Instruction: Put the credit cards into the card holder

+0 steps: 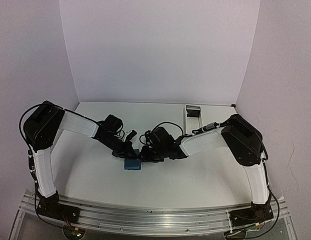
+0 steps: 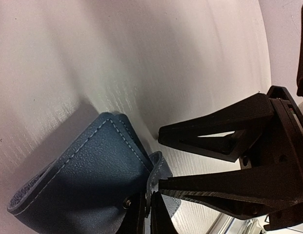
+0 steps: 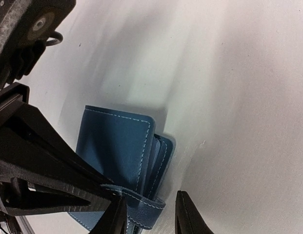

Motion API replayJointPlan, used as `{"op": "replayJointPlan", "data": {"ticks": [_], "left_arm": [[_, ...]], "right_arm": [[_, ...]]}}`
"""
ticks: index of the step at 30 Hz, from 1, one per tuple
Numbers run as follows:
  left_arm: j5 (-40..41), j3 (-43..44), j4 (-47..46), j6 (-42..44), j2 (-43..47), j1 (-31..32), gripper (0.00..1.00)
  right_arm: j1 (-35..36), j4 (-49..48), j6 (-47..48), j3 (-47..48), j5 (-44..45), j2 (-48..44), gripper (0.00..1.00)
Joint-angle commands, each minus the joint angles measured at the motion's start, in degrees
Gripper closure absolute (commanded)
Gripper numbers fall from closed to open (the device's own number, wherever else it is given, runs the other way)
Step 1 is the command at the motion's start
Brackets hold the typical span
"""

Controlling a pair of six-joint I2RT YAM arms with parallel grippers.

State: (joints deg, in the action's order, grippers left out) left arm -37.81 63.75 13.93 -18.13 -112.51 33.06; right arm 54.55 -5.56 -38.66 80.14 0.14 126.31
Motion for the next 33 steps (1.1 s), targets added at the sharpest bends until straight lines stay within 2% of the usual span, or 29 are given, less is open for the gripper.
{"op": "replayJointPlan", "data": {"ticks": [1,7,14,17,25,29,33], "left_arm": [[7.31,2.26,9.83,-0.27,-0.62,-0.46,0.82],[8.59,7.33,15.59,1.3,0.09,-0.59,0.62],[7.25,10.76,19.15,1.5,1.32,-0.63,0.49],[8.5,12.5,20.44,2.2,2.72,-0.64,0.45],[5.58,13.5,19.09,2.16,6.88,-1.56,0.19],[4.82,12.31,16.65,0.93,9.8,-3.53,0.17],[10.72,8.88,16.85,-3.1,13.04,-7.88,0.21]], "right_arm": [[0.49,1.86,-1.08,-0.07,1.68,3.02,0.66],[1.09,1.74,-1.11,0.8,1.6,4.09,0.67],[1.1,0.79,-0.93,1.3,0.92,3.98,0.66],[1.07,-1.9,-1.52,1.16,-0.55,3.4,0.65],[0.07,-10.62,-3.23,-0.26,-6.83,3.16,0.61],[-1.29,-17.01,-5.84,-2.69,-9.42,3.27,0.61],[-2.52,-19.11,-6.79,-2.39,-11.75,4.28,0.55]]}}
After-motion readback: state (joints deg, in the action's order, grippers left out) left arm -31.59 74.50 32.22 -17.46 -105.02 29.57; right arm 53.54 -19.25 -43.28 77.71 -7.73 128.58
